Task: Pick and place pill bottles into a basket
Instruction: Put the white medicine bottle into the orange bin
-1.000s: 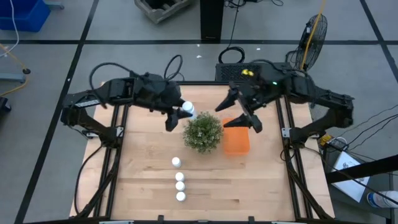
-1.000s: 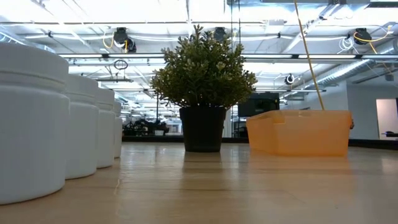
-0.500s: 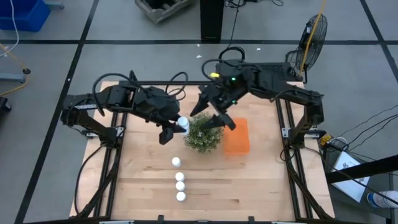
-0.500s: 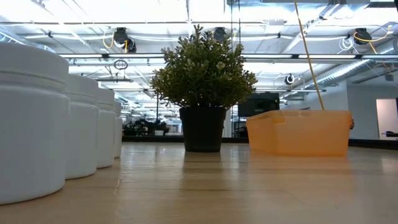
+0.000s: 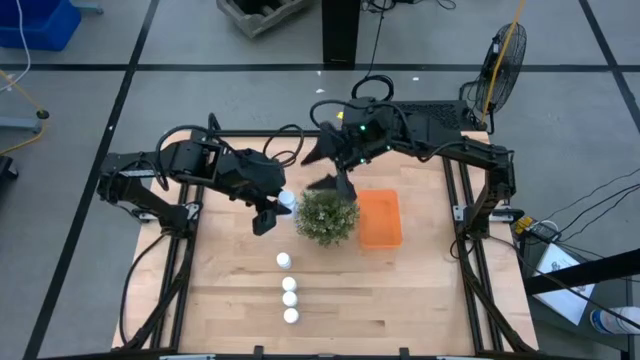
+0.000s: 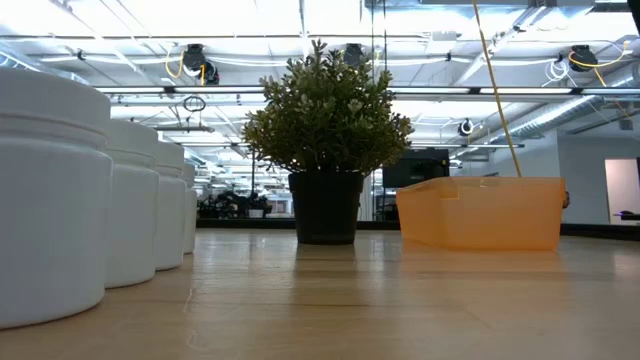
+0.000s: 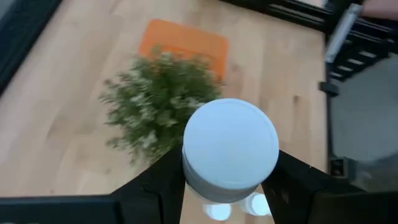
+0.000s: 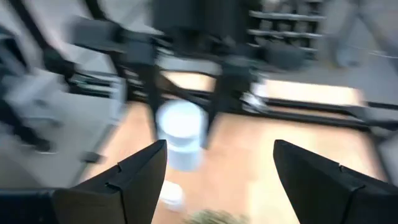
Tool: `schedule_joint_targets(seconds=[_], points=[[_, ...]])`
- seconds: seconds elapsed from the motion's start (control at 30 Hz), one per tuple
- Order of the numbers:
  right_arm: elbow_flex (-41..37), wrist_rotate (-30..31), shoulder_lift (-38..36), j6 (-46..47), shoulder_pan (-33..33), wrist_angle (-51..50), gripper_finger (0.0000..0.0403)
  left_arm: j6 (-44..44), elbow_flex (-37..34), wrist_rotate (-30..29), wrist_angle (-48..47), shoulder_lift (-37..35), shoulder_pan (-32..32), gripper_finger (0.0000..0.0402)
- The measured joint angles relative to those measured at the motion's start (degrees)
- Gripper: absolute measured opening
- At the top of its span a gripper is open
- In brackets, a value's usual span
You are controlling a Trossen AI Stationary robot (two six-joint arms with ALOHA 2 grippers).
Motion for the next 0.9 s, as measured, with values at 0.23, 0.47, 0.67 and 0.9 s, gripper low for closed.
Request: schedule_joint_targets(seconds=[0.23,0.47,0.67,0.9], points=[[0.0,6.9,-2.4,-2.3,-1.6,-0.3,0.0286,1.4,0.0,-3.8,-1.2,0.0,3.1,0.0179],[0.0,6.9,-2.4,-2.6,-1.4,-0.1,0.0298,6.2,-0.1,-1.5,-2.6,1.2,6.6,0.0179],[-1.6,6.9,-2.4,-2.0,-0.3,1.6,0.0297,9.4,0.0,0.0,-1.9,2.1,8.0,0.0179],[-7.3,6.6,-2.3,-0.1,0.3,6.0,0.0295,9.5,0.0,0.2,-0.8,2.0,8.9,0.0179]])
